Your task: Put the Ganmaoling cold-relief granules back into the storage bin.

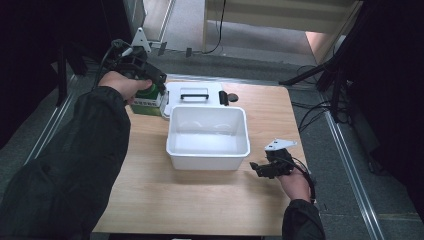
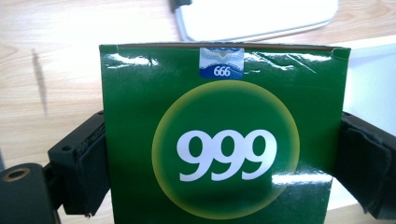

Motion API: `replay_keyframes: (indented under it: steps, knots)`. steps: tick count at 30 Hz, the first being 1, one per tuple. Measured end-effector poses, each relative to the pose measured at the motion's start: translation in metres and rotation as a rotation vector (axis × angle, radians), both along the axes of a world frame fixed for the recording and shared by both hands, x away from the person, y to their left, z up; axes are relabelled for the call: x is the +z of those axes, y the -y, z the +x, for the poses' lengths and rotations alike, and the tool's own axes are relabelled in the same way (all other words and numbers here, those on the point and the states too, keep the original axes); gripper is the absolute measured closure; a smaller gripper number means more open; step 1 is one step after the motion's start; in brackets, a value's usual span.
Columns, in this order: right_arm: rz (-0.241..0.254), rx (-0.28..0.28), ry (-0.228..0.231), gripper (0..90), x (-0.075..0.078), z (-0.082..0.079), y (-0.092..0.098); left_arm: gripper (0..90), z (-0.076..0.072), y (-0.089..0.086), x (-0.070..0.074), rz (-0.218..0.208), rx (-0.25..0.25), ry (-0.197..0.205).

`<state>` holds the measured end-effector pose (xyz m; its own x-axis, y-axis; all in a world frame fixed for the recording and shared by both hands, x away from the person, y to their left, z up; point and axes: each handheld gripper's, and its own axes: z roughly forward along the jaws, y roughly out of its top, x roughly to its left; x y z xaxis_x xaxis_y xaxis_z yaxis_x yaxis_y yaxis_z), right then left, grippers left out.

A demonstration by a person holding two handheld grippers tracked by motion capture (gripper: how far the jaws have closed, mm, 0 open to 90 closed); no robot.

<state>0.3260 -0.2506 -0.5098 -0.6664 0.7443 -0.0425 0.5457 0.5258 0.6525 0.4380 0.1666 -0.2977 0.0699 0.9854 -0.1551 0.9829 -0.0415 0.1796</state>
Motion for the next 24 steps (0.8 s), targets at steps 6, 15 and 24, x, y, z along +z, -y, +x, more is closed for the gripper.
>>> replay_keyframes:
  steps: [6, 15, 24]
  knots:
    - [-0.005, 0.016, 0.003, 22.0, 0.0, 0.003, -0.002, 5.9, 0.0, 0.023, 0.003, -0.013, -0.03, 0.003]
    - [0.013, 0.02, -0.006, 21.9, -0.001, 0.007, -0.005, 5.9, 0.001, 0.06, 0.007, -0.005, -0.067, 0.008]
    - [0.01, 0.021, -0.019, 21.9, -0.004, 0.009, -0.004, 5.9, 0.003, 0.087, 0.004, -0.014, -0.083, 0.025]
